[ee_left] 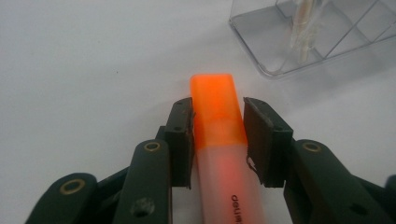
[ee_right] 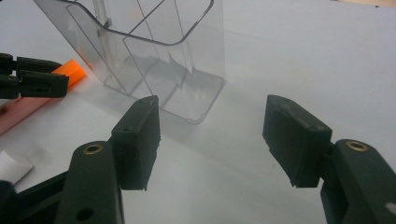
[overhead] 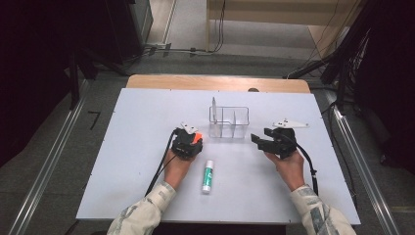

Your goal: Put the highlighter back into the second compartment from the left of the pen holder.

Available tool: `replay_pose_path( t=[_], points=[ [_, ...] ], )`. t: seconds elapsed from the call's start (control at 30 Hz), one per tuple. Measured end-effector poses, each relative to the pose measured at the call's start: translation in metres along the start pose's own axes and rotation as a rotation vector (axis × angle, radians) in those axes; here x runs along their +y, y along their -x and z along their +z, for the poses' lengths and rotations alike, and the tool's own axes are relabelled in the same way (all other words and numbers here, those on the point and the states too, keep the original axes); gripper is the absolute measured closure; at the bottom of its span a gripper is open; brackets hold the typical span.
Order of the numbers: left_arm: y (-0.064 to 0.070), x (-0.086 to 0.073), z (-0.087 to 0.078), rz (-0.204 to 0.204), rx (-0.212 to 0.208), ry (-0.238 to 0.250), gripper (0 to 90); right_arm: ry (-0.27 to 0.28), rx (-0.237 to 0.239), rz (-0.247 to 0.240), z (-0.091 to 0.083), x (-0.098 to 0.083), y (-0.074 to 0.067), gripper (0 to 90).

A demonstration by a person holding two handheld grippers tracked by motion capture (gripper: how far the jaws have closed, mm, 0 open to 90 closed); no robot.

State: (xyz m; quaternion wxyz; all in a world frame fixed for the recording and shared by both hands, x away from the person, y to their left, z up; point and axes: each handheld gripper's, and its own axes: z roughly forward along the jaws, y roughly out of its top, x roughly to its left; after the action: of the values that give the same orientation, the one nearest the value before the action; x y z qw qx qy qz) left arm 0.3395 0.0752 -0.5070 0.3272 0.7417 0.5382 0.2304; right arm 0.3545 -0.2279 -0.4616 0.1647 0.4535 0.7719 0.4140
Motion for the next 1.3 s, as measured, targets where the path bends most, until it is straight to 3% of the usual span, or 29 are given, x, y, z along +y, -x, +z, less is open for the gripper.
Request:
replay_pose_path(
  t=[0.2, 0.63, 0.9, 1.3],
  points=[
    [0.0, 0.0, 0.0, 0.018, 0.0, -0.004, 65.8, -0.001, 0.0, -0.001, 0.0, 0.0, -0.001, 35.2],
    [-0.005, 0.001, -0.003, -0.012, -0.036, 0.01, 66.3, -0.001, 0.004, 0.002, -0.001, -0.001, 0.0, 35.2],
    [-0.008, 0.004, -0.01, -0.042, -0.055, 0.041, 66.4, 0.003, 0.007, 0.0, -0.002, -0.001, -0.001, 35.2],
    [-0.008, 0.009, -0.021, -0.055, -0.074, 0.08, 66.5, 0.004, 0.022, -0.007, -0.002, -0.001, -0.005, 35.4]
  ],
)
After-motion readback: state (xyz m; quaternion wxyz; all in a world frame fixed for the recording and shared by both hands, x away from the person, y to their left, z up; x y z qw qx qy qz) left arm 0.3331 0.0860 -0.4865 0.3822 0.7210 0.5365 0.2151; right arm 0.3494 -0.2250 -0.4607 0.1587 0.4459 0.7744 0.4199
